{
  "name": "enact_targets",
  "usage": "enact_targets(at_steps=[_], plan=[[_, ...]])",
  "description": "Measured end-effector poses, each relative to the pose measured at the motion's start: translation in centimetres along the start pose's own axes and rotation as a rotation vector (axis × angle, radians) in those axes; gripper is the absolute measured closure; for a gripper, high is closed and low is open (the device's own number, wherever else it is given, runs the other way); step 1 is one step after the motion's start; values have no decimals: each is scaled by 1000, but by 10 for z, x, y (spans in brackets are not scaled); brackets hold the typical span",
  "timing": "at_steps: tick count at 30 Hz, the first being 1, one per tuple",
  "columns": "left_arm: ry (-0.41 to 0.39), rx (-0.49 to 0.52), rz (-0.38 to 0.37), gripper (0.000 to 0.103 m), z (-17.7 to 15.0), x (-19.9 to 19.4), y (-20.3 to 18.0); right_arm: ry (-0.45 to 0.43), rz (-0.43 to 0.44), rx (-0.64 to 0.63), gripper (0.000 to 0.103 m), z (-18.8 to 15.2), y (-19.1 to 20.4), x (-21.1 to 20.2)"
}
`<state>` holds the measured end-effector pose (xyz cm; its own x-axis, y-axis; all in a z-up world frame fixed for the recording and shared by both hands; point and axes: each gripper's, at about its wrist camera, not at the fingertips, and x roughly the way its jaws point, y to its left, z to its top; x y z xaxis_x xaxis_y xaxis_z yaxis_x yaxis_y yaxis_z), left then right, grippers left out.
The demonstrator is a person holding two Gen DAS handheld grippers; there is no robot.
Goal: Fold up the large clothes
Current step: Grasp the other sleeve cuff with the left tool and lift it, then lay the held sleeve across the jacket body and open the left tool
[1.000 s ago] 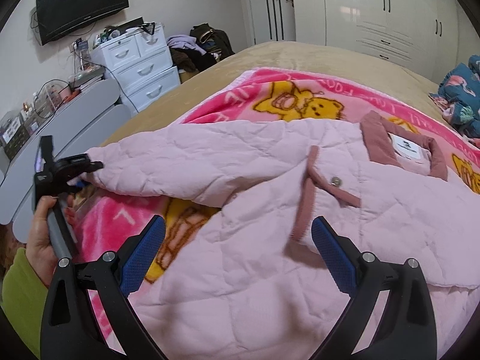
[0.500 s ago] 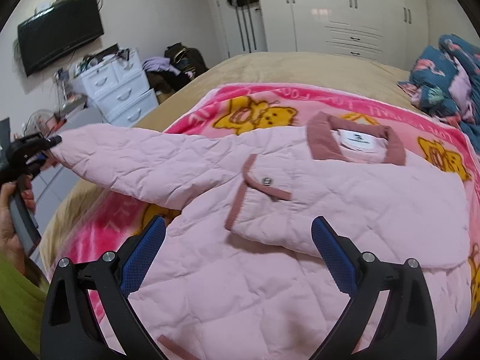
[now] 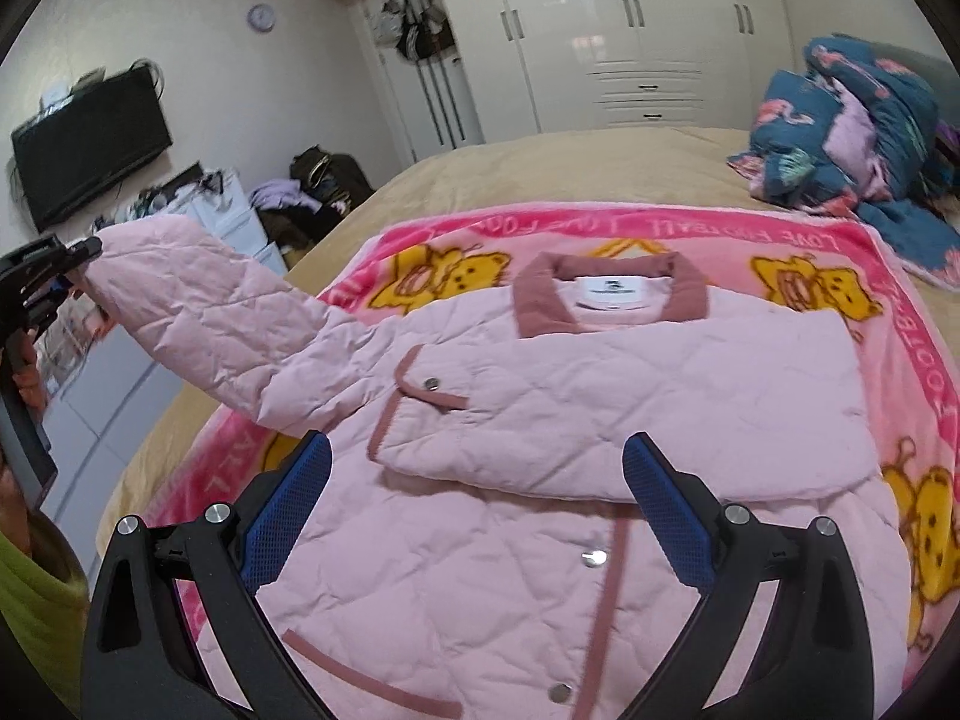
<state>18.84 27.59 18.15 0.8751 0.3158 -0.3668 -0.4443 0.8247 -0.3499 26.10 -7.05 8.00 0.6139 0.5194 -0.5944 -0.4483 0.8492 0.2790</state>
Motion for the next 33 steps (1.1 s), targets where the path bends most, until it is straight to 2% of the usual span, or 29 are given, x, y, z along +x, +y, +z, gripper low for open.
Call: enact_targets(at_steps=[9,15,20,25,33], plan=[[19,132,-103,91,-22,0,-83,-37,-22,92,6,-10,-54,-32],[64,249,-191,91,-53,10,-144,-57,-42,152,6,-17,-88,-50],[129,342,-284,91,-92,23,-195,-72,-80,217,6,-23,-118,-62],[208,412,-334,91,-134,39,-230,-77,-109,292,6,-33,-150,-70],[346,529,-345,91,-205,62,-261,-74,-147,390,6,-52,-188,-75]])
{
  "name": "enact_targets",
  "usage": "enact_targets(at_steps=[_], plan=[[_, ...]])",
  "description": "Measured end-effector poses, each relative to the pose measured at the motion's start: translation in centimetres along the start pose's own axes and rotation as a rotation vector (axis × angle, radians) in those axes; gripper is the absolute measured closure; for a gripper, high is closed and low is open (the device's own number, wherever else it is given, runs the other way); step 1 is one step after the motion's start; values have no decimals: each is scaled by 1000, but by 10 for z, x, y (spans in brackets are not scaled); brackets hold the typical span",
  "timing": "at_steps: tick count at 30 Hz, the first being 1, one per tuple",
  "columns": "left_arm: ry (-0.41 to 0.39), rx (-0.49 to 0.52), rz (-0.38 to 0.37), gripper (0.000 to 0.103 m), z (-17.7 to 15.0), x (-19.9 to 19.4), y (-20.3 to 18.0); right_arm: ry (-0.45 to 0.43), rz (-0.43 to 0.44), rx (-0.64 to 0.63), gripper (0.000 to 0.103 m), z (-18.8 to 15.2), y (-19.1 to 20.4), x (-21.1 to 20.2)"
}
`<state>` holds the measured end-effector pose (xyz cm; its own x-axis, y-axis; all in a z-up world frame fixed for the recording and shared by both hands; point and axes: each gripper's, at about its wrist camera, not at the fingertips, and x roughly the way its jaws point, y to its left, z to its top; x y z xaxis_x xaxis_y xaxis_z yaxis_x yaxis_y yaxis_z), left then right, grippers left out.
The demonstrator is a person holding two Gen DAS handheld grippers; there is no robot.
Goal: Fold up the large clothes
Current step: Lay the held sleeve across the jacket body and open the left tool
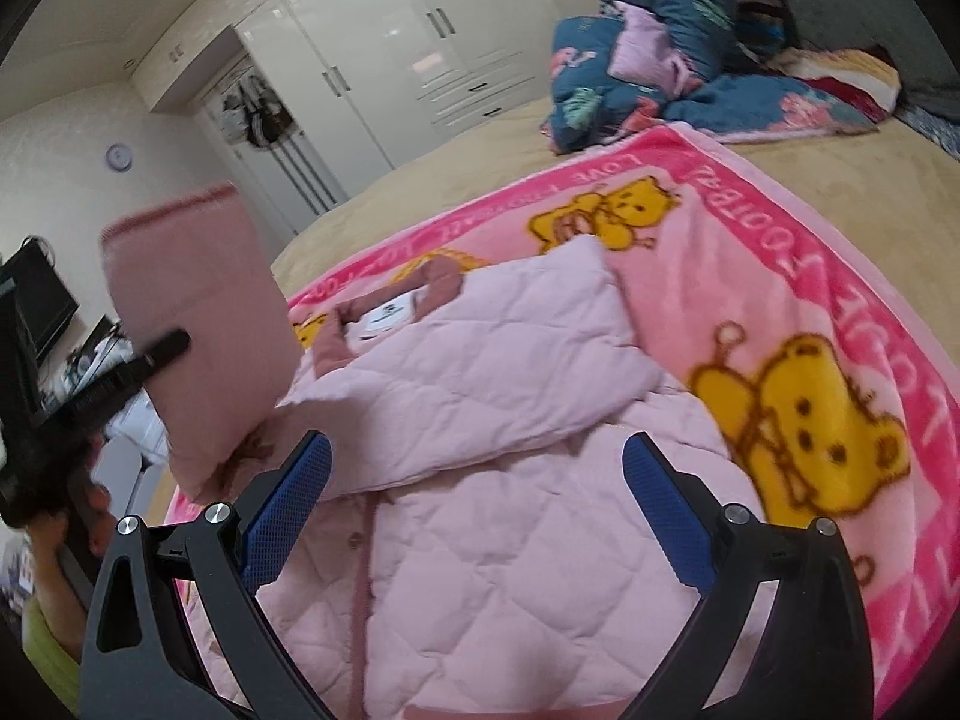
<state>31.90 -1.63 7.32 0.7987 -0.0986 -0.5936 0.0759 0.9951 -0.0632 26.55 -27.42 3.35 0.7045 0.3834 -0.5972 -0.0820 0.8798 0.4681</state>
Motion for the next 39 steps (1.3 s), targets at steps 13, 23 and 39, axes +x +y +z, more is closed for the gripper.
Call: enact_targets(at_steps=[13,23,39], plan=[[164,187,29,85,-60,47,-42,11,-35,101,6,-8,-36,5],[269,319,-44,26,-94,46,-65,7,-37,115,6,-7,-36,1],[235,51,-17,9,-73,-13,38,101,63,79,5,-13,4,34]])
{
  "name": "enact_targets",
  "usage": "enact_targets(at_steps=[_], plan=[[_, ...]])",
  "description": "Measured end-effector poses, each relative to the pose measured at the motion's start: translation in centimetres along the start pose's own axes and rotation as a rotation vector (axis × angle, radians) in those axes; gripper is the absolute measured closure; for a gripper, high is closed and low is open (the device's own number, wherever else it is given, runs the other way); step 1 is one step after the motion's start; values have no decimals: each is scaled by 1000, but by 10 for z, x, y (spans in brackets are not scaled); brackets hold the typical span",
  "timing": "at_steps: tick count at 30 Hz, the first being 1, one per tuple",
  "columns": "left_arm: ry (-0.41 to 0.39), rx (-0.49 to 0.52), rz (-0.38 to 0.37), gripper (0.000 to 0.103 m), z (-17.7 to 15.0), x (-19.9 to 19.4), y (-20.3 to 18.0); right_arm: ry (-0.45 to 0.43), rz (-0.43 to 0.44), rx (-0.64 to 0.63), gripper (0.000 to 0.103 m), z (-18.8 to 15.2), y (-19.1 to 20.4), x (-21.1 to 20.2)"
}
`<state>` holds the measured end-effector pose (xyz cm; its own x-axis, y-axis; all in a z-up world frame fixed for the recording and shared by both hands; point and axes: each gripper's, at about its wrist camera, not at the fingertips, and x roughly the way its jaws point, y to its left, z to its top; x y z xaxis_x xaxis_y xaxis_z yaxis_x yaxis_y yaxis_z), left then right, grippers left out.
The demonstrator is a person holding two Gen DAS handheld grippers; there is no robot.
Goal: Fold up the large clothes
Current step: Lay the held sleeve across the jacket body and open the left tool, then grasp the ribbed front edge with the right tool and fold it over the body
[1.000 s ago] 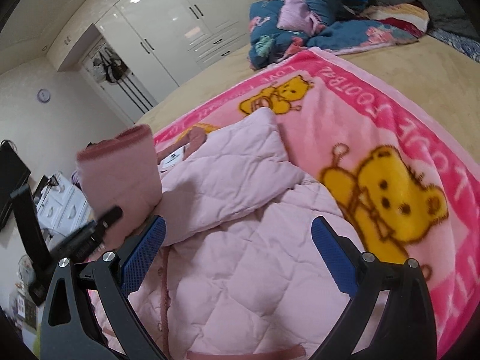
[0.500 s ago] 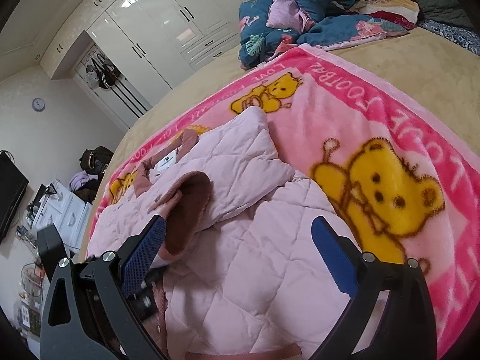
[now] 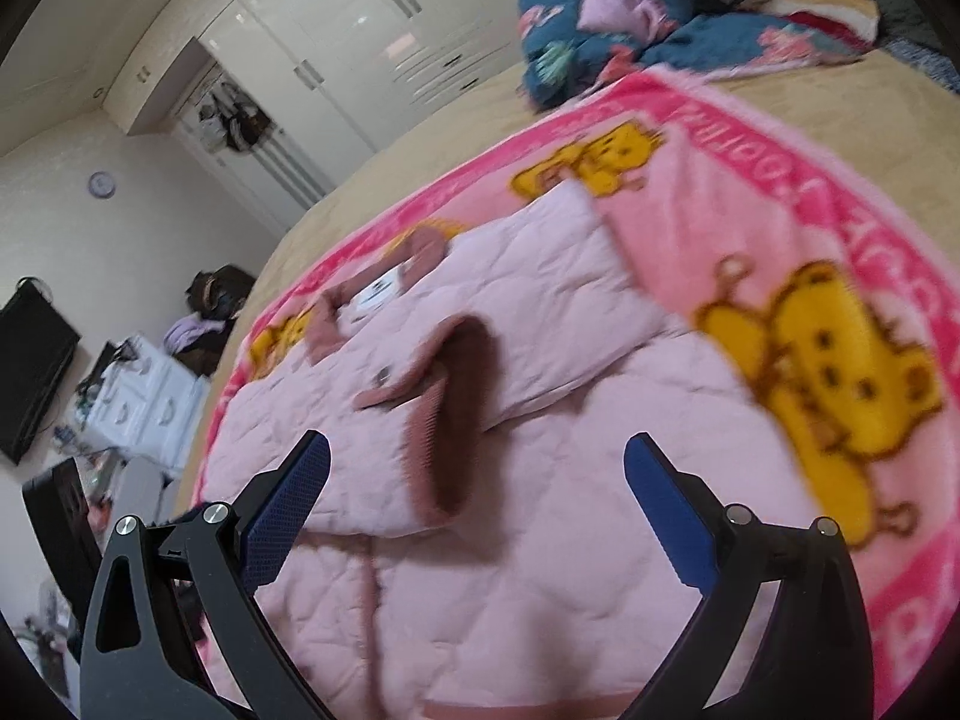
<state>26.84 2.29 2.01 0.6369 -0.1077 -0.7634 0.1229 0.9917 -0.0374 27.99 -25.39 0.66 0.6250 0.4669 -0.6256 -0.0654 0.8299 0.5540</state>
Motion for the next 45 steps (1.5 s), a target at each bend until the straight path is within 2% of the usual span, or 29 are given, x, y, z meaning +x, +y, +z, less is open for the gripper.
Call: enact_targets(at_steps=[7,14,18,20,22,23,25,29,35,38,42,45], plan=[[-33,-166,91,9,0,-16,70,83,10,17,5,-11,24,50],[-61,-243,147,9,-9,-24,108,102,8,102,7,-18,17,74],[-63,-275,157,9,-14,-24,122,119,35,154,23,-21,10,83],[-67,-286,159,9,-16,-24,126,123,49,165,38,-23,7,86],[-66,-301,155,9,-20,-24,130,123,66,172,45,-25,5,87],[-67,-308,152,9,-21,-24,131,119,70,168,56,-26,5,87],[-65,-316,146,9,-24,-22,134,107,70,120,71,-25,9,84],[-58,-331,139,9,-27,-19,139,35,52,-22,82,-24,31,67],[-69,-351,137,9,-25,-23,146,-90,29,-308,84,11,84,36],[-73,-351,139,9,-23,-23,149,-142,54,-424,84,39,107,23],[-71,-345,149,9,-17,-22,152,-195,43,-542,84,73,127,21],[-70,-329,161,9,-7,-18,152,-182,51,-551,84,91,126,34]])
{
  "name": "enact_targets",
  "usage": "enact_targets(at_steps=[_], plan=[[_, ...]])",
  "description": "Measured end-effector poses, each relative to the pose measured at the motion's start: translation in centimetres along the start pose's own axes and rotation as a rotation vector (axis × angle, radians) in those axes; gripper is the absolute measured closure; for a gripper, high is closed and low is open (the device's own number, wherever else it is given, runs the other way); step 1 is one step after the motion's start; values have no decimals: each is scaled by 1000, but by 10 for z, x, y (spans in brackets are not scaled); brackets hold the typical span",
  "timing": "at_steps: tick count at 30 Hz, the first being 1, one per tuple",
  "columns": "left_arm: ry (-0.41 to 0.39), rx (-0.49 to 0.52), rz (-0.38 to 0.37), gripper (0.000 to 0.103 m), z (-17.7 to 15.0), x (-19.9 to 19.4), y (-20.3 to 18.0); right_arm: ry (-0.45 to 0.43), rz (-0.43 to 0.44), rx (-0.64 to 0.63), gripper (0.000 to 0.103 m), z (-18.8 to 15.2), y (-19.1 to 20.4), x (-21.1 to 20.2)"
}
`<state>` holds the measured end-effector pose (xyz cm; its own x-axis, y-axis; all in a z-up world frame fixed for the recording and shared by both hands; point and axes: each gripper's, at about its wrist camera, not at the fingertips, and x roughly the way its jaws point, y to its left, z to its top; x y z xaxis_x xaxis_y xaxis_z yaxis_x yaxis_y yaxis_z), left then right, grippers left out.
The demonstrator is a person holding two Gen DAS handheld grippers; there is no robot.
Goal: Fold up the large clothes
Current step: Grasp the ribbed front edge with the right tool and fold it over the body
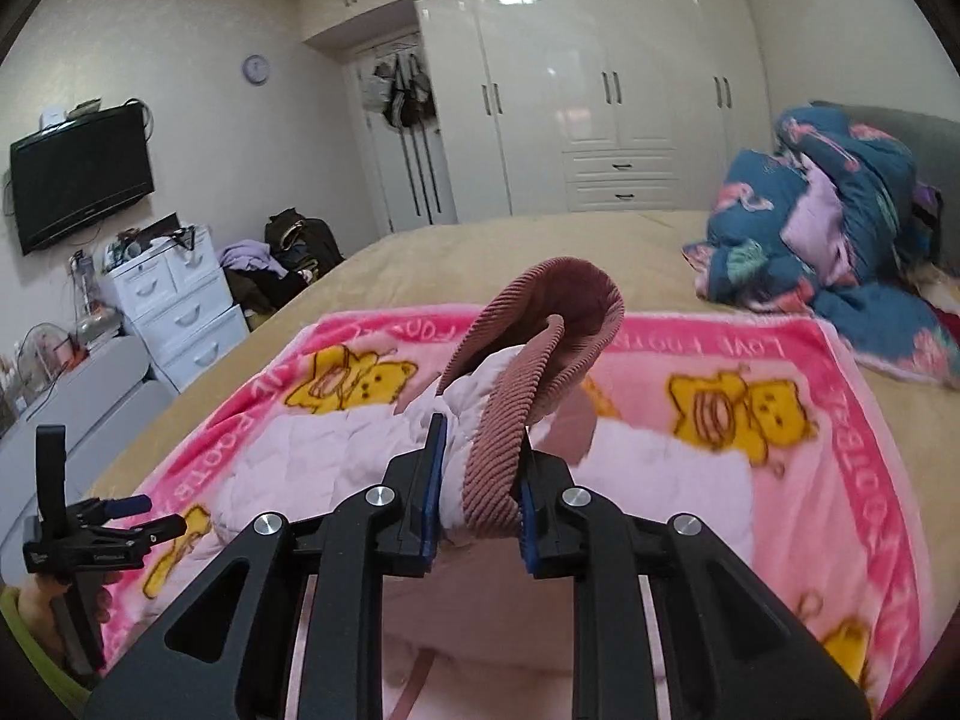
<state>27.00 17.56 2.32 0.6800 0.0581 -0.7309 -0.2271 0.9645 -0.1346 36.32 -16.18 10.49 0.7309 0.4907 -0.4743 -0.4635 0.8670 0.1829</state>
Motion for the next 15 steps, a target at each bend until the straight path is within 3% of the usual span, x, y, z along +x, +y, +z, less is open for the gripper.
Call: enact_targets(at_steps=[15], plan=[[42,83,-40,9,28,38,-49,169,-86,111,81,-61,-49,46]])
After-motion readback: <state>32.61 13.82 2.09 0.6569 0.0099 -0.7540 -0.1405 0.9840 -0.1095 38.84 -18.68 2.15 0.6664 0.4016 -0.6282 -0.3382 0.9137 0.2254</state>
